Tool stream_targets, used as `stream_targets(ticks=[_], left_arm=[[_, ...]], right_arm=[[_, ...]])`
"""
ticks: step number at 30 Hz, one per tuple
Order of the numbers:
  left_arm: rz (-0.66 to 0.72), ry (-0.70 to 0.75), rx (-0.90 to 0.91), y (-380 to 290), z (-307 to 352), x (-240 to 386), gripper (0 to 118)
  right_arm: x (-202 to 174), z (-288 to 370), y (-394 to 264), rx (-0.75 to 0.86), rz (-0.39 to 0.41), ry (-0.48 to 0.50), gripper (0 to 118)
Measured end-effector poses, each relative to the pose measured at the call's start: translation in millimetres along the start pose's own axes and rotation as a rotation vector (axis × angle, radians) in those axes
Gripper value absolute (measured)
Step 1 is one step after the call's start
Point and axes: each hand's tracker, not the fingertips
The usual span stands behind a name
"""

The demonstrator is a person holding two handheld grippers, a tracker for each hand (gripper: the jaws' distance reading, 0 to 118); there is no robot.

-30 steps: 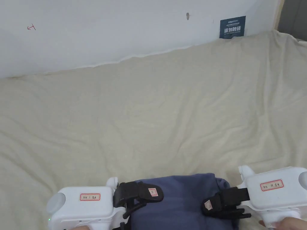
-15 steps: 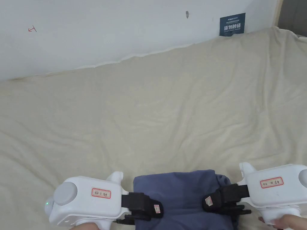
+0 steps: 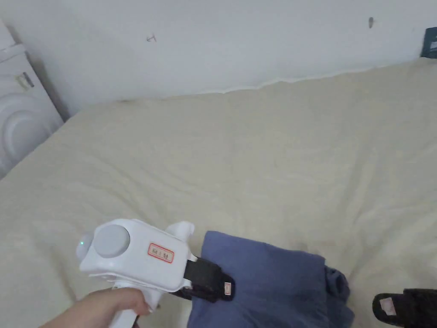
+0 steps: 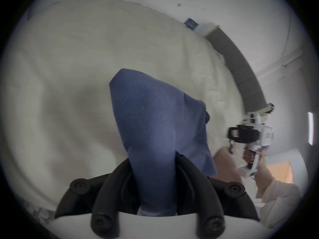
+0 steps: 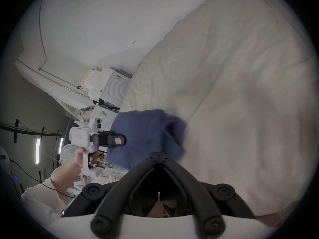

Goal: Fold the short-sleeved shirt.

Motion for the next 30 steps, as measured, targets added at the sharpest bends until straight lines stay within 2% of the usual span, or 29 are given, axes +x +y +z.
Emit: stream_targets(ticks=[2, 4, 7, 12, 14, 15, 17, 18, 19, 24, 27, 28, 30], left_arm=[[0.013, 0.14, 0.009, 0, 42, -51, 25], [0.013, 0.342, -0.008, 3, 83, -104, 25], [0.096, 0.589, -0.027, -2, 137, -179, 25], [0.151, 0.774, -0.014, -3, 194, -240, 25], [0.244, 0.729, 0.042, -6, 204, -257, 28], [0.261, 0.708, 0.064, -9, 207, -263, 41], [0.286, 0.71, 0.096, -9, 207, -267, 101], [0.277, 0.689, 0.108, -11, 208, -268, 111], [0.263, 0.682, 0.12, -12, 208, -266, 112], [0.252, 0.651, 0.189, -17, 198, -239, 112], [0.116, 0.633, 0.241, -12, 181, -185, 110], [0.086, 0.572, 0.22, -12, 173, -168, 109], [0.029, 0.478, 0.285, -17, 159, -120, 96]], right_arm=[[-15, -9, -8, -0.004, -0.002, 0.014, 1], [-30, -18, -16, -0.013, 0.003, 0.023, 1], [-50, -26, -25, -0.039, 0.017, 0.018, 1], [-73, -38, -27, -0.114, 0.062, -0.046, 1], [-79, -44, -25, -0.131, 0.085, -0.074, 1], [-80, -48, -24, -0.133, 0.08, -0.081, 1], [-80, -53, -22, -0.127, -0.002, -0.044, 1], [-80, -56, -21, -0.125, -0.04, -0.005, 1], [-79, -58, -20, -0.122, -0.06, 0.014, 1], [-85, -66, -23, -0.104, -0.039, -0.018, 1], [-84, -64, -25, -0.101, -0.041, -0.019, 1], [-85, -63, -25, -0.096, -0.042, -0.022, 1], [-88, -58, -26, -0.074, -0.035, -0.035, 1]])
